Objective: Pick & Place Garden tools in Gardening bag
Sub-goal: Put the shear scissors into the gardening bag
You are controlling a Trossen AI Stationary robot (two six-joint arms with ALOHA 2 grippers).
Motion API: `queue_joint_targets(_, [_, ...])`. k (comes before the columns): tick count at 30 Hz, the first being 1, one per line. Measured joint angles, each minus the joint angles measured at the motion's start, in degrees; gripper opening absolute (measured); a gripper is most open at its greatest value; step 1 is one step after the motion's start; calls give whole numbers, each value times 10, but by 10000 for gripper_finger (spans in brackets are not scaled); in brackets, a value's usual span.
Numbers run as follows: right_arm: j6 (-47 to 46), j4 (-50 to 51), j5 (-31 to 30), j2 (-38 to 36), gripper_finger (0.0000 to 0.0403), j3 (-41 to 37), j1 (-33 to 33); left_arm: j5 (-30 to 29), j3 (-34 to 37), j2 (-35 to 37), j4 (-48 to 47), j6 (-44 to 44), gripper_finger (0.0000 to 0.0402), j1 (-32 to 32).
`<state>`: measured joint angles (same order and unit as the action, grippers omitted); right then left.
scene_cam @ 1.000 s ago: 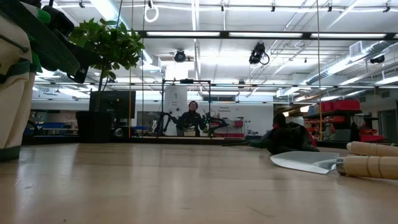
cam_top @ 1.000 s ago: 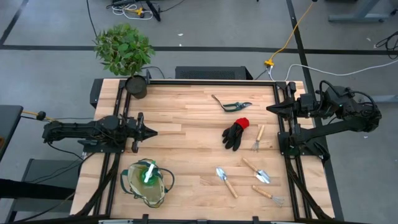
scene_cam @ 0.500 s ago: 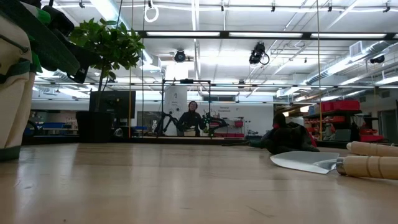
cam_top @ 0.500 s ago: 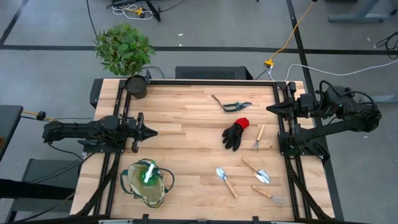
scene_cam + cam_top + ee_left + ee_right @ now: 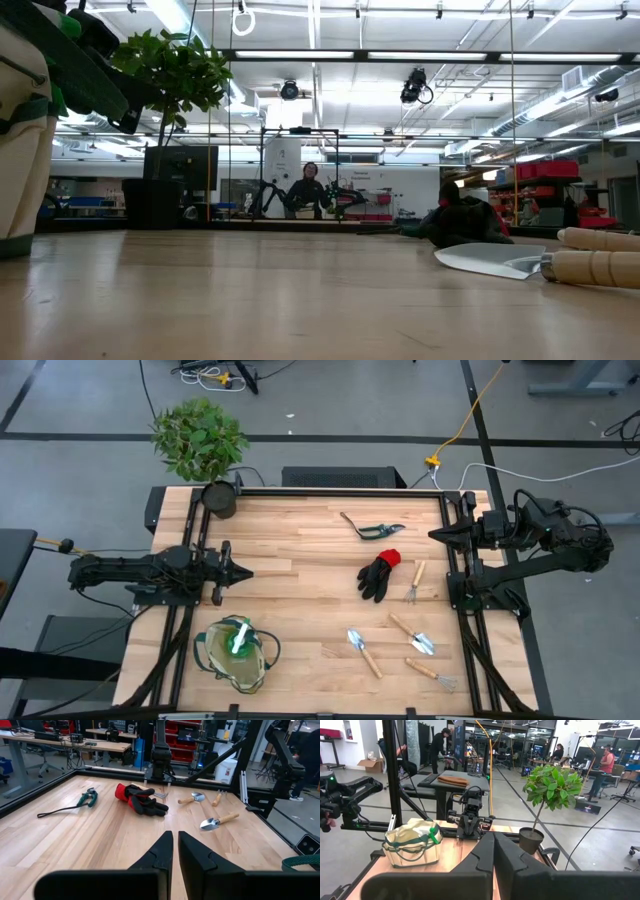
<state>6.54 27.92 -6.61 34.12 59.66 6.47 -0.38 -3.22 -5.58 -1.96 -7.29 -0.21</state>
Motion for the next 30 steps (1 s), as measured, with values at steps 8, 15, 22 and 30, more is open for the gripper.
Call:
queue_joint_targets(8, [0, 0, 0, 0, 11, 0, 0, 0, 0, 0, 0, 0, 34, 0])
queue_joint_targets(15, [0, 0, 0, 0, 11, 0, 0, 0, 0, 0, 1, 0, 34, 0])
queue_joint_targets(22, [0, 0, 0, 0, 11, 0, 0, 0, 0, 0, 18, -27, 34, 0])
queue_joint_targets(30, [-16, 0, 0, 1, 11, 0, 0, 5, 0, 0, 29, -71, 27, 0])
